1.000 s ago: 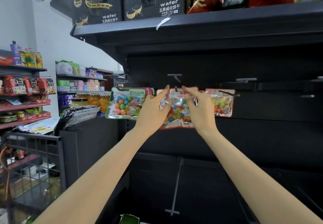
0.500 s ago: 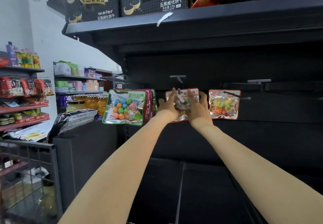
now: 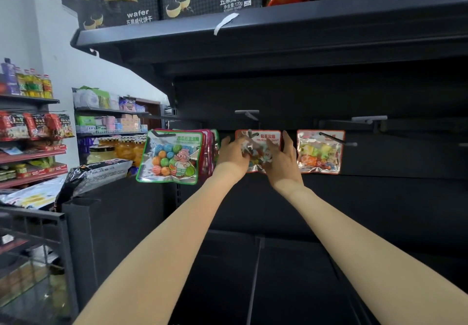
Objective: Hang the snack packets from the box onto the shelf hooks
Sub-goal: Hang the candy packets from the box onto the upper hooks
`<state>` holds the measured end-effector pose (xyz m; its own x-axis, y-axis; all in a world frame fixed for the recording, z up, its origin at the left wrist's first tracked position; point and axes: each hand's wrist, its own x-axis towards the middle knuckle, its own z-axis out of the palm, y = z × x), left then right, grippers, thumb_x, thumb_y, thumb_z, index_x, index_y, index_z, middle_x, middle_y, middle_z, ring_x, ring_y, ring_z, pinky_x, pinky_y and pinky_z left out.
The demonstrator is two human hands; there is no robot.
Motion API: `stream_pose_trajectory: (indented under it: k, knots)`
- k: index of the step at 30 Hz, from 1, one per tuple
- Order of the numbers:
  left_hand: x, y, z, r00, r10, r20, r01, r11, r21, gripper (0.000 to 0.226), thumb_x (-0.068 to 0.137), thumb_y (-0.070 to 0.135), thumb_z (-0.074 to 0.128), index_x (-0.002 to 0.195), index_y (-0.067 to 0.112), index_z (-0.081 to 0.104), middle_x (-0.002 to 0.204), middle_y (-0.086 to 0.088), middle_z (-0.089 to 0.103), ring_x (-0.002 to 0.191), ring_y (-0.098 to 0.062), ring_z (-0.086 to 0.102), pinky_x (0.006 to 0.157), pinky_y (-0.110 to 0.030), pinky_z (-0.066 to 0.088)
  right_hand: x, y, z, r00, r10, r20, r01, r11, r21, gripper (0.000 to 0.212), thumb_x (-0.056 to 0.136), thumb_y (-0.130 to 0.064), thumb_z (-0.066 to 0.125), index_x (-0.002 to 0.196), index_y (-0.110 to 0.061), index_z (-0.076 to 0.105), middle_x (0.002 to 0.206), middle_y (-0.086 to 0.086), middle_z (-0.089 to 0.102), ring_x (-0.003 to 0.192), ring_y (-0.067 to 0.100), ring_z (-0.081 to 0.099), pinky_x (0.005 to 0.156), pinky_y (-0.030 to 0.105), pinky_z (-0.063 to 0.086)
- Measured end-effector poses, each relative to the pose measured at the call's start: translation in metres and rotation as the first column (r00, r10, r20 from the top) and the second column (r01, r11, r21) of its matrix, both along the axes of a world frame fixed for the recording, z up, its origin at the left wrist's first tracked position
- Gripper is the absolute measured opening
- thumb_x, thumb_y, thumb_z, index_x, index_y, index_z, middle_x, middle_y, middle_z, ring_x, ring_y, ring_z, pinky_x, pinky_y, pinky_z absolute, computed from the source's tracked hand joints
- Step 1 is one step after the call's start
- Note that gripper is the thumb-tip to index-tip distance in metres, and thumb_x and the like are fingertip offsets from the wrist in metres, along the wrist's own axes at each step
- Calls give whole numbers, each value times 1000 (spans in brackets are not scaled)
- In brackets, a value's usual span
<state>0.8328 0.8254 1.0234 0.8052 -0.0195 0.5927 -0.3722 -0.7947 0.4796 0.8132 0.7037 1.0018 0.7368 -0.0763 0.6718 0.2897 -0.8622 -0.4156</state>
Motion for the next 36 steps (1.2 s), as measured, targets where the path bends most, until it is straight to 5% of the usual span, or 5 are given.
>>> stream_pose_trajectory:
  k: [9,15,22,30,36]
  knots:
    - [-91,21,-33,970,-57,238,60,998,-5,22,93,18,53,114,17,61,95,2,68,82,-13,63,75,-32,53,-59,12,-22,945,299,134,-319,932,171,29,91,-6,53,118,-12,60,118,6,56,107,20,54,91,31,47]
    - [-144,68,-103,998,34,50,-26,988,-154,12,91,21,55,94,22,66,77,7,69,73,-9,65,76,-36,54,-103,41,-72,862,501,-73,-478,853,211,20,95,-12,49,109,-18,62,104,-4,60,88,4,54,68,10,41]
    - [-189,158,-180,974,114,-196,-159,959,-234,16,90,16,54,82,20,67,67,7,69,51,1,60,58,-11,48,-139,120,-144,741,605,-291,-518,791,326,19,91,-11,53,101,-19,67,97,-4,64,85,4,56,68,5,39]
    - [-223,304,-287,834,177,-523,-288,947,-139,20,92,17,55,72,21,61,63,8,66,64,-17,66,71,-34,56,-178,261,-251,593,599,-537,-474,800,368,20,93,-11,52,103,-15,68,105,3,67,98,13,61,74,17,39]
    - [-259,381,-354,679,270,-683,-225,962,157,18,92,19,51,99,11,65,101,-9,68,95,-23,64,71,-22,43,-208,349,-315,459,562,-688,-505,802,318,29,92,-9,47,115,-11,65,117,8,65,108,21,59,90,27,44]
